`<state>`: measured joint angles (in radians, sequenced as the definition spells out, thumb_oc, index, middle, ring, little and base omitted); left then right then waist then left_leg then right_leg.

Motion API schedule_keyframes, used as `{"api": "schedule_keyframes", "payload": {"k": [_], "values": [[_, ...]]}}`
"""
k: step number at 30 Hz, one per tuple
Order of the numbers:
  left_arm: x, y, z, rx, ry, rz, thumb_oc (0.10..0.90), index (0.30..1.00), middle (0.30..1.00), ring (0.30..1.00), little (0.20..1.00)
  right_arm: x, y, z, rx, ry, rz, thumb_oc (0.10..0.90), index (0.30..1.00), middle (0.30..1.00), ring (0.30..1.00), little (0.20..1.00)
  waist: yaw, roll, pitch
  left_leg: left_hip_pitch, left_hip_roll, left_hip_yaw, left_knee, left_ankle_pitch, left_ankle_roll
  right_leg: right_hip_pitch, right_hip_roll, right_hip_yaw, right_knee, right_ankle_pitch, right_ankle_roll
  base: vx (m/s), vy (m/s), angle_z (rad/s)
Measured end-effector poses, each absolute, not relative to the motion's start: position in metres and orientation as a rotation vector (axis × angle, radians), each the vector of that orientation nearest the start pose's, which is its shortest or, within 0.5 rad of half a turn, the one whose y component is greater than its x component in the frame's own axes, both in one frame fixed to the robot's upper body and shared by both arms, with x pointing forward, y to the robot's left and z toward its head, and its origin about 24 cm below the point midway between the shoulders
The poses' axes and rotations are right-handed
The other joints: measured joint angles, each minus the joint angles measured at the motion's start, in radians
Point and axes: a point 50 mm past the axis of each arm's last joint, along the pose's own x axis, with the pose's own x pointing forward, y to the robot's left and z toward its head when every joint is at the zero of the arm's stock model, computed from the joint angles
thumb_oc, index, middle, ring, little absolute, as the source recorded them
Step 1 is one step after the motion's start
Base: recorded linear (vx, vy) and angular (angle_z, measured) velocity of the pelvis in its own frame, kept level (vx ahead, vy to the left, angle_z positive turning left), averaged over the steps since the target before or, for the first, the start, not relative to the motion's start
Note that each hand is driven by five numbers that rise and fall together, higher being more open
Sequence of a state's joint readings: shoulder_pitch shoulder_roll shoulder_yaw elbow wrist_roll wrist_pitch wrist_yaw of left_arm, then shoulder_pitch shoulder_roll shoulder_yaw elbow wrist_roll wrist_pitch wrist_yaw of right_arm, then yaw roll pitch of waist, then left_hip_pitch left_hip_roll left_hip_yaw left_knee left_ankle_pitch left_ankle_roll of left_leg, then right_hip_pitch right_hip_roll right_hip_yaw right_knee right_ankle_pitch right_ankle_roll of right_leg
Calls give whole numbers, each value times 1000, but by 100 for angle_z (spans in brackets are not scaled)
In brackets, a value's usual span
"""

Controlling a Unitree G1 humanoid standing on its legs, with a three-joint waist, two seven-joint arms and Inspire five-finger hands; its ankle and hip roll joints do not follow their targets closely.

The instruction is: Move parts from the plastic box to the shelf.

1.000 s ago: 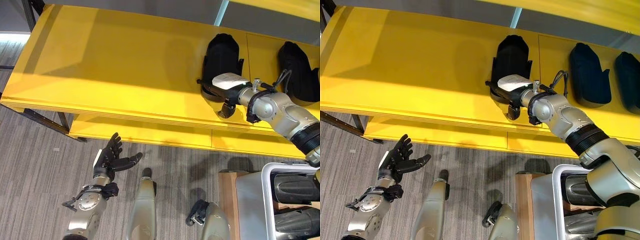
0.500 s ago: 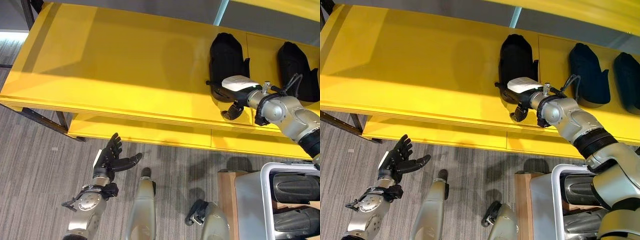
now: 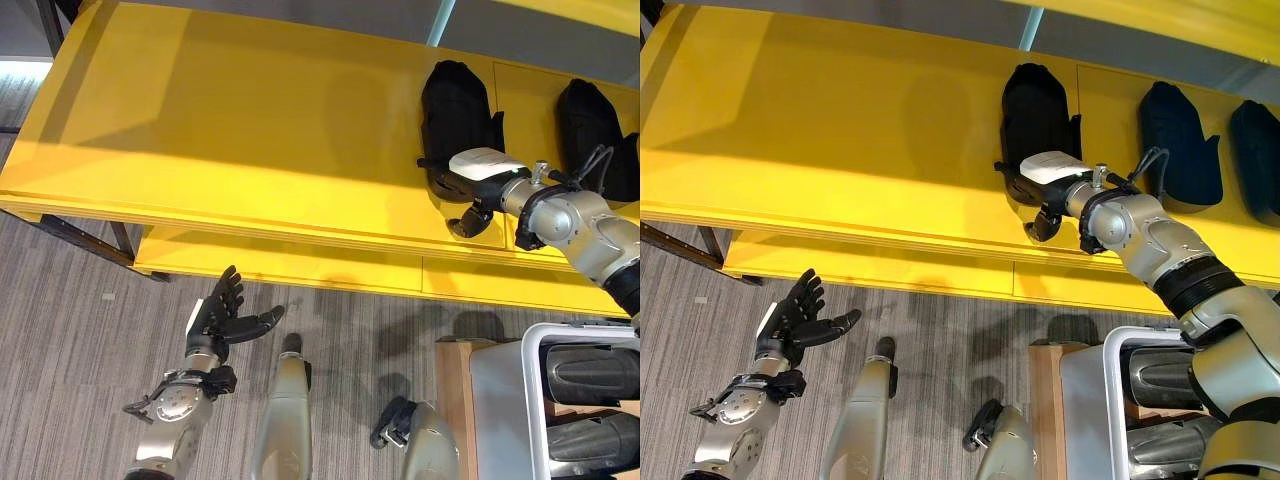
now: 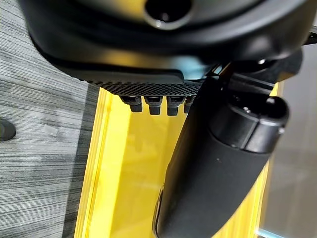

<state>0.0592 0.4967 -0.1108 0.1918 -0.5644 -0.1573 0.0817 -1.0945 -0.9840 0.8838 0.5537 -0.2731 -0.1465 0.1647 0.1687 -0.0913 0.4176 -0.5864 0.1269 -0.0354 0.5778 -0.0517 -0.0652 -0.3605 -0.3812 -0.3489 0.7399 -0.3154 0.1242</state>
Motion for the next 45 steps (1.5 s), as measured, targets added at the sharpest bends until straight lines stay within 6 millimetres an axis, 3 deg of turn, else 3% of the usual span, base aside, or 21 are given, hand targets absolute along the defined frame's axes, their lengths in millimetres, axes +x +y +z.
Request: {"api": "schedule_keyframes", "payload": {"k": [11,45], "values": [[234,255,23,-52,102,142,900,1000,1000,1000,1000,377,-218,223,-1635,-174,336,900,1000,1000,1000,1000,0,0,0,-4,0,1,1,0,0,-4,0,0,1,0,0,0,0,0],[226,258,16,-51,132,154,900,1000,1000,1000,1000,378,-221,231,-1648,-194,296,900,1000,1000,1000,1000,1,0,0,-23,0,-7,12,-2,-1,-16,1,-3,6,0,0,0,0,0]]}}
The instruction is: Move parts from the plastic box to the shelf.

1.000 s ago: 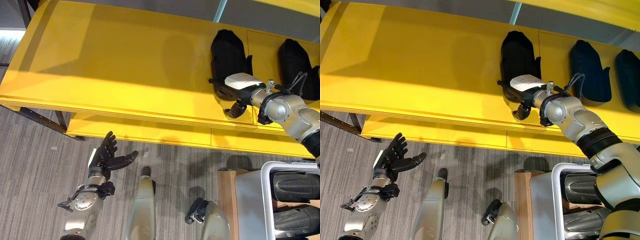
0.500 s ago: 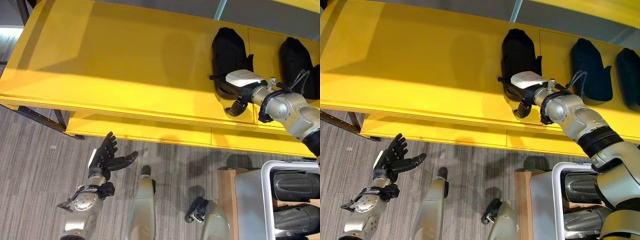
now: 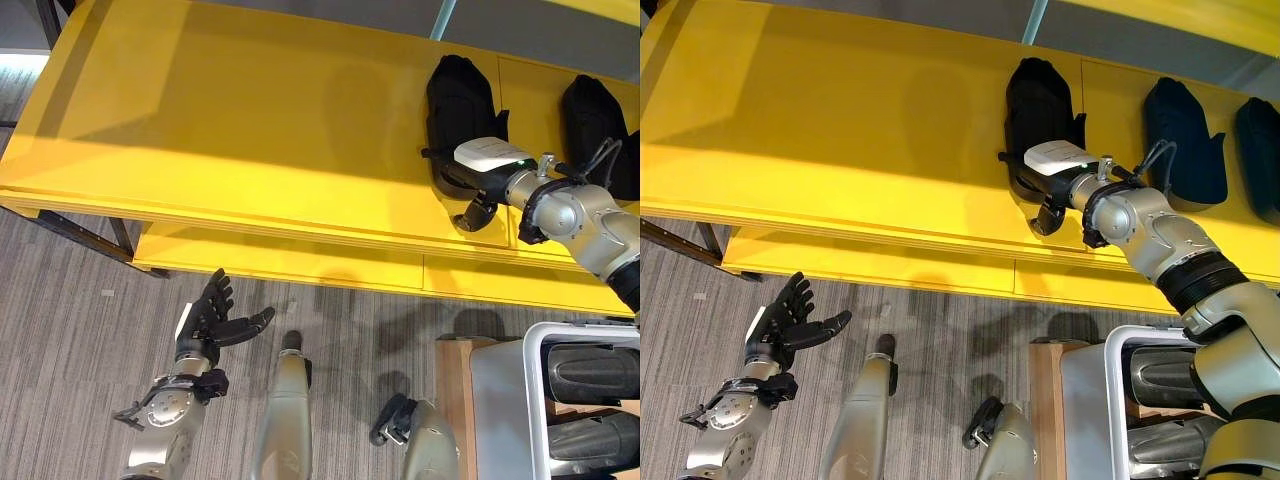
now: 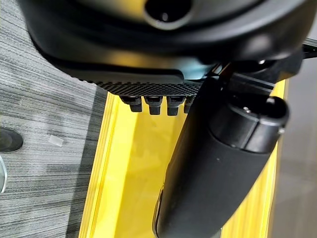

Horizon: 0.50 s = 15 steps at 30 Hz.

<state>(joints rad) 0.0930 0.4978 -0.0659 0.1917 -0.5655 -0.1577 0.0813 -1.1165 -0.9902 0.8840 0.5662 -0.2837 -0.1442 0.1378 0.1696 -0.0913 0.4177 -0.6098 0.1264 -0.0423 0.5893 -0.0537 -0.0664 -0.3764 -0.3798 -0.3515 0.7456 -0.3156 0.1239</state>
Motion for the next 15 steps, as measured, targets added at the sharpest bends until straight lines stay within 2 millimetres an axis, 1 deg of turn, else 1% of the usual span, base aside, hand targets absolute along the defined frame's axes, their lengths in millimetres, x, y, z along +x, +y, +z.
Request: {"api": "schedule_keyframes", "payload": {"k": [15], "values": [[226,259,16,-51,130,156,900,1000,1000,1000,1000,377,-220,235,-1680,-211,286,900,1000,1000,1000,1000,0,0,0,-4,0,-1,1,-1,-2,-2,0,-2,-1,0,0,0,0,0]]}}
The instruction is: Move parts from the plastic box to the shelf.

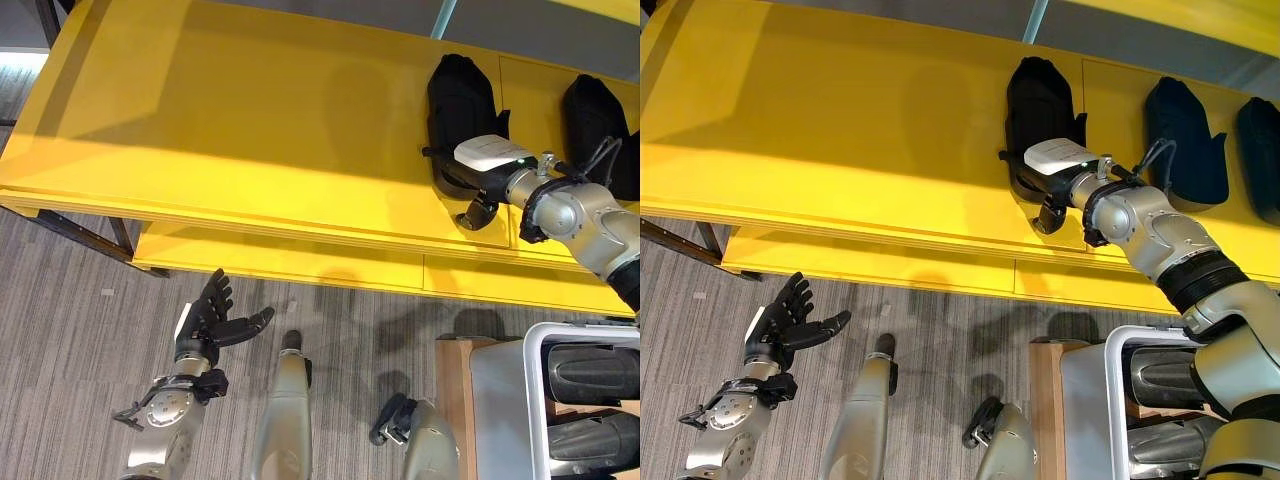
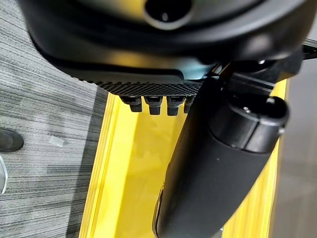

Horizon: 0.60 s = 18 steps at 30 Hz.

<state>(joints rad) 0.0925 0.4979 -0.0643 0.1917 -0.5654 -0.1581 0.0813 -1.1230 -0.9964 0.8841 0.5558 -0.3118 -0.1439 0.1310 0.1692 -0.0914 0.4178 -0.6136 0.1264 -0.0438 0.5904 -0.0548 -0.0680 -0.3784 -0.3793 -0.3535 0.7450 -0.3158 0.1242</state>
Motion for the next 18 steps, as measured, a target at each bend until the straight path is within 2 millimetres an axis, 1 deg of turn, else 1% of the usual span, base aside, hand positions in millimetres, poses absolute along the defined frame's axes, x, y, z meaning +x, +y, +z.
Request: {"api": "schedule_keyframes", "payload": {"k": [10,14,18], "values": [[227,261,19,-50,116,166,900,1000,1000,1000,1000,375,-229,241,-1697,-201,259,900,1000,1000,1000,1000,-1,-2,1,-11,1,-7,5,-1,-1,0,3,-9,-5,2,4,0,0,0],[227,266,22,-44,108,180,900,1000,1000,1000,1000,373,-233,244,-1709,-200,246,900,1000,1000,1000,1000,-3,-9,4,-11,4,-6,16,-4,-4,4,6,-7,-8,3,6,2,0,-1],[228,271,26,-18,102,176,900,1000,1000,1000,1000,371,-241,249,-1723,-188,225,900,1000,1000,1000,1000,-4,-24,12,-10,8,-5,17,-5,-4,6,10,-7,-9,4,6,0,0,0]]}}
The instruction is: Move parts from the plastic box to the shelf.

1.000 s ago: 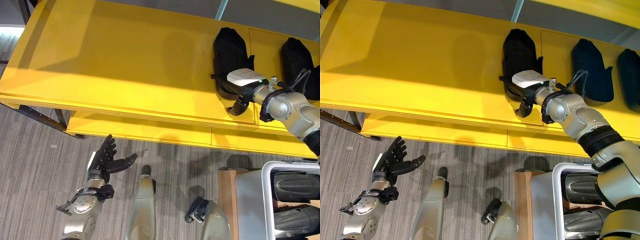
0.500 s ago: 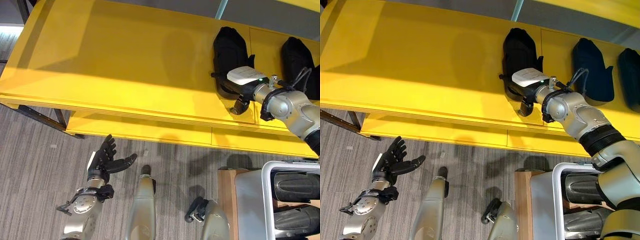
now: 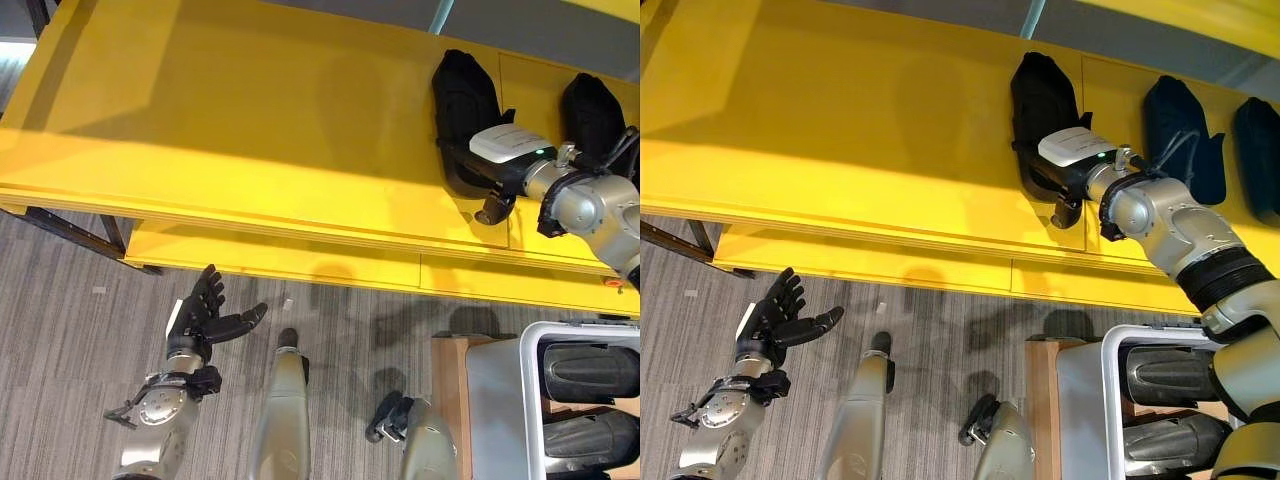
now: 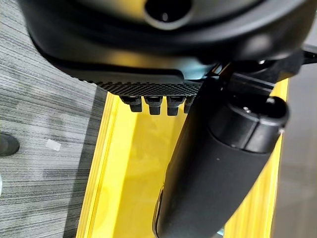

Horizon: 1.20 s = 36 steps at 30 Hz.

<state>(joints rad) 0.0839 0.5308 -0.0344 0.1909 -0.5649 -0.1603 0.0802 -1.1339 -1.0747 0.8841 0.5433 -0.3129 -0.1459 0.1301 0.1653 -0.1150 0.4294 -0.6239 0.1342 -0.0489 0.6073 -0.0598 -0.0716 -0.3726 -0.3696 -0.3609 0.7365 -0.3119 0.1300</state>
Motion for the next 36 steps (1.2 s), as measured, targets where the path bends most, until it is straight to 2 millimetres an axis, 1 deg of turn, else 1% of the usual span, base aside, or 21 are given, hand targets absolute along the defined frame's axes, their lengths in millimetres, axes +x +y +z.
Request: {"api": "schedule_keyframes", "payload": {"k": [4,9,20,29,36], "values": [[229,272,27,-13,98,179,900,1000,1000,1000,1000,366,-245,255,-1742,-195,211,900,1000,1000,1000,1000,1,-3,1,1,3,-1,0,-4,6,2,5,1,-4,4,0,0,0,0],[231,272,29,-13,91,177,900,1000,1000,1000,1000,363,-241,260,-1752,-224,220,900,1000,1000,1000,1000,-3,-11,2,13,7,-2,0,-6,5,13,9,1,-7,4,-1,0,0,0],[231,272,30,-14,89,178,900,1000,1000,1000,1000,363,-240,261,-1753,-233,224,900,1000,1000,1000,1000,5,-19,0,13,7,-5,1,-6,4,16,11,-1,-7,5,-1,0,0,0],[229,273,28,-13,95,181,900,1000,1000,1000,1000,365,-233,257,-1737,-244,243,900,1000,1000,1000,1000,7,-21,-1,13,7,-6,1,-6,3,17,11,-2,-7,5,-1,0,0,0],[227,274,26,-13,103,187,900,1000,1000,1000,1000,372,-229,248,-1707,-227,253,900,1000,1000,1000,1000,8,-21,-1,13,7,-6,1,-6,3,16,11,-2,-7,5,-2,0,0,0]]}}
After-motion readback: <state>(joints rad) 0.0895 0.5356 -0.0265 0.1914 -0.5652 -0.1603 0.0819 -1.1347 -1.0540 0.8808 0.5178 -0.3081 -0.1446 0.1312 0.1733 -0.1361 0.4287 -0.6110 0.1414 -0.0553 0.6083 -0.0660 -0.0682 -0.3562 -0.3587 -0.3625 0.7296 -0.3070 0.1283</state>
